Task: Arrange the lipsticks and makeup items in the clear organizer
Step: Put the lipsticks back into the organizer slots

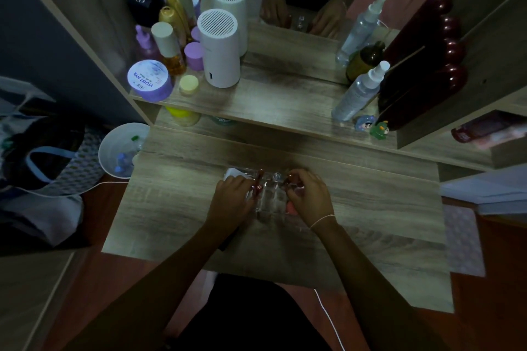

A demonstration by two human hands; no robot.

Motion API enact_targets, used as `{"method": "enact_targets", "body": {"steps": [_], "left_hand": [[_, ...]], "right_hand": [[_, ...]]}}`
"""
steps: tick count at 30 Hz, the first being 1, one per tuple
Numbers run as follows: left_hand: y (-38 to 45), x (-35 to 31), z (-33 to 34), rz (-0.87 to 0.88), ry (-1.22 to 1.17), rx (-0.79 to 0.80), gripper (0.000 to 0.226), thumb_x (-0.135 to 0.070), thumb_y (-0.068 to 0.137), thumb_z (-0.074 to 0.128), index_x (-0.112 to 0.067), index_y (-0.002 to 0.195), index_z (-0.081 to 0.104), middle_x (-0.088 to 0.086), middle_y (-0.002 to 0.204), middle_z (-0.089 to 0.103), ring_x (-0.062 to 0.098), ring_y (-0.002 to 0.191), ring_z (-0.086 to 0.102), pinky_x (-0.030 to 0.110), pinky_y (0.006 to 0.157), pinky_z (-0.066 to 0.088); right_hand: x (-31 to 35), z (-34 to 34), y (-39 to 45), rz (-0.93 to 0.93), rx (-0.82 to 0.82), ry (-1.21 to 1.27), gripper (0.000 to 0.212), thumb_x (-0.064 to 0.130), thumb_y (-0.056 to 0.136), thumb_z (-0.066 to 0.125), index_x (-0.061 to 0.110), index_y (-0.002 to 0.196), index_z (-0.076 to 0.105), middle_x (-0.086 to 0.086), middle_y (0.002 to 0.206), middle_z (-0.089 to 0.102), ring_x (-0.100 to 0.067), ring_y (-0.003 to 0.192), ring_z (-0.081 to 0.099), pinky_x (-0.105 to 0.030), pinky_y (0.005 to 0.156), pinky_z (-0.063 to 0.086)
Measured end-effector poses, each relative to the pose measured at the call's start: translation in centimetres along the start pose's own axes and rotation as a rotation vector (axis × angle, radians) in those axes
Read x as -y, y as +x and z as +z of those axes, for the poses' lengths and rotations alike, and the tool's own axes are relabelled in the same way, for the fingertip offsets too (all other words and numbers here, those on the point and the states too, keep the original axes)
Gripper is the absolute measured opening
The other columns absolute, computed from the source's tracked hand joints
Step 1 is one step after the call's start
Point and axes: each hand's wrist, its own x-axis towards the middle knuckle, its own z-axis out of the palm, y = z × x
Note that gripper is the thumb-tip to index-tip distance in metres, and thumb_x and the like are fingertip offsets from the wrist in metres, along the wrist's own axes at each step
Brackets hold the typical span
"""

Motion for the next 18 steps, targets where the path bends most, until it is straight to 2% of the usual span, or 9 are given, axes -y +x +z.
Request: {"method": "enact_targets", "body": {"steps": [6,9,11,13,15,18], "left_hand": [[0.1,0.7,0.1,-0.004,-0.023,0.038,0.026,-0.034,0.092,0.056,-0.014,0.106,0.062,0.007,0.107,0.066,0.021,0.100,0.058,0.042,0.091,0.044],[-0.7,0.4,-0.8,0.030,-0.022,-0.082,0.027,-0.031,0.086,0.065,-0.012,0.105,0.062,0.012,0.101,0.067,0.028,0.094,0.061,0.045,0.086,0.044],[-1.4,0.8,-1.4,0.067,0.048,-0.169,0.029,-0.029,0.082,0.068,-0.011,0.105,0.060,0.015,0.098,0.068,0.031,0.089,0.063,0.047,0.080,0.047],[-2.0,1.9,-2.2,0.008,0.053,-0.184,0.034,-0.028,0.083,0.068,-0.010,0.111,0.060,0.016,0.105,0.067,0.033,0.096,0.062,0.048,0.085,0.044],[-2.8,3.6,-2.9,-0.009,0.067,-0.212,0.037,-0.034,0.088,0.055,-0.010,0.116,0.059,0.015,0.113,0.065,0.031,0.104,0.059,0.044,0.091,0.040],[-4.1,5.8,-3.6,0.009,0.110,-0.203,0.045,-0.035,0.092,0.040,-0.006,0.124,0.054,0.017,0.128,0.058,0.031,0.118,0.051,0.044,0.099,0.035]], "right_hand": [[0.1,-0.6,-0.4,0.001,-0.024,0.033,0.035,0.019,0.077,0.071,0.022,0.110,0.058,-0.001,0.105,0.063,-0.016,0.099,0.055,-0.041,0.088,0.047],[0.6,-1.1,-1.3,-0.006,-0.181,0.043,0.045,0.024,0.076,0.073,0.027,0.116,0.053,-0.003,0.117,0.052,-0.004,0.107,0.039,-0.029,0.089,0.042],[0.9,-1.2,-2.1,-0.038,-0.287,0.056,0.046,0.022,0.075,0.075,0.025,0.115,0.054,-0.004,0.117,0.048,-0.008,0.108,0.040,-0.028,0.087,0.043],[1.2,-0.9,-3.0,-0.079,-0.329,0.055,0.040,0.020,0.075,0.072,0.020,0.111,0.056,-0.008,0.115,0.049,-0.017,0.106,0.047,-0.032,0.082,0.048],[1.9,-0.2,-3.7,-0.149,-0.291,0.028,0.032,0.025,0.078,0.064,0.013,0.107,0.060,-0.014,0.111,0.056,-0.025,0.101,0.052,-0.036,0.080,0.049],[3.3,1.8,-4.7,-0.333,-0.119,-0.031,0.019,0.022,0.081,0.060,0.009,0.095,0.062,-0.013,0.098,0.064,-0.026,0.091,0.058,-0.037,0.075,0.053]]}}
